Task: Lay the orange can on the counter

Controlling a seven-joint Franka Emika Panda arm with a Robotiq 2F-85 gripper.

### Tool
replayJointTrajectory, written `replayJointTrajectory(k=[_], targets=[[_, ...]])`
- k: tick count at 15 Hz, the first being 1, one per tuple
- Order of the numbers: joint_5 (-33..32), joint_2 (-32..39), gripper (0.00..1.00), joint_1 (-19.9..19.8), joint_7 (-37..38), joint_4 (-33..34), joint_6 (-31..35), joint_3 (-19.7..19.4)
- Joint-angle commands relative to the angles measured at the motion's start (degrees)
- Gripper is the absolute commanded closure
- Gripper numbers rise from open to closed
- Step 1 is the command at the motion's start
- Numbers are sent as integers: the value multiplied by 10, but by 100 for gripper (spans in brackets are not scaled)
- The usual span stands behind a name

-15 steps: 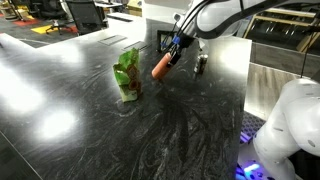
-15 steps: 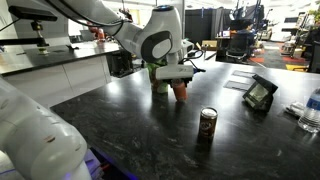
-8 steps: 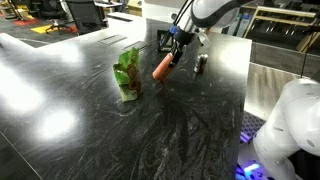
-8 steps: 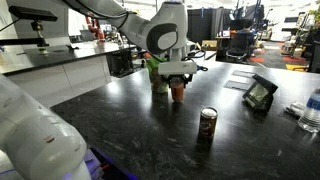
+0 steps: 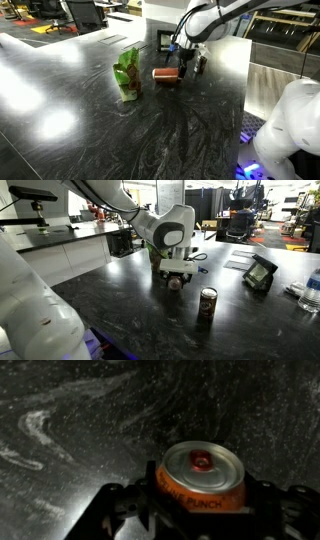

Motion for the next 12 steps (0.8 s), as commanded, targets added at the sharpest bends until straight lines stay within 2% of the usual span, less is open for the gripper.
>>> replayJointTrajectory(k=[1,5,6,8,12], targets=[[16,66,53,-25,-21,1,-9,25],[-3,60,53,-41,-5,10,-23,42],[-13,54,12,-45,3,11,-24,47],[-40,44,2,-52,22,14,-36,58],[-135,8,0,-63,85,30,-100,83]])
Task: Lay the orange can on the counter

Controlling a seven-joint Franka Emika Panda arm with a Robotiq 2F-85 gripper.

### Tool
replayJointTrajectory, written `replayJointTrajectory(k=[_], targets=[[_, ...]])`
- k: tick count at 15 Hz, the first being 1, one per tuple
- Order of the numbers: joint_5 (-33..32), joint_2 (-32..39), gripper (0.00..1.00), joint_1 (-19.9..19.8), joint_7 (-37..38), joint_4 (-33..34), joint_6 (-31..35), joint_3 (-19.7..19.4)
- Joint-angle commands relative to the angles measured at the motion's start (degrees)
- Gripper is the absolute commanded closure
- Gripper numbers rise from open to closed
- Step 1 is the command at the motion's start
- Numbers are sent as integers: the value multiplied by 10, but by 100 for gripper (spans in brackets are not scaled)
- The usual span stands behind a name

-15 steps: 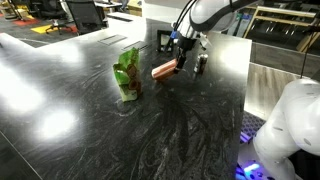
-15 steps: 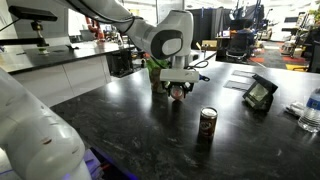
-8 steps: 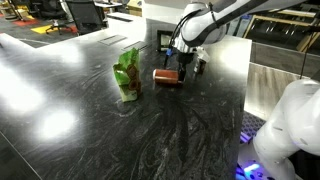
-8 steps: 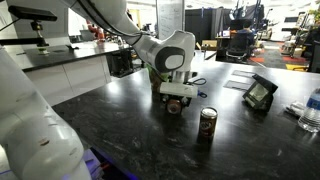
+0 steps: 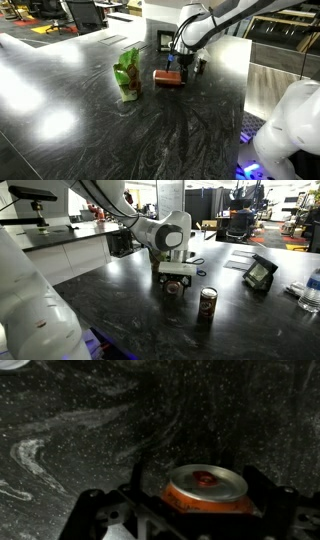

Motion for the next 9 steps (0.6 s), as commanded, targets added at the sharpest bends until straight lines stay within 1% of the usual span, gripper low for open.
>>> replayJointTrajectory(k=[1,4,9], targets=[[-80,-29,0,-22,54,26,-75,35],[-129,-73,0,-16,79,48,-136,53],[-132,-139,0,-4,69,90,-213,61]])
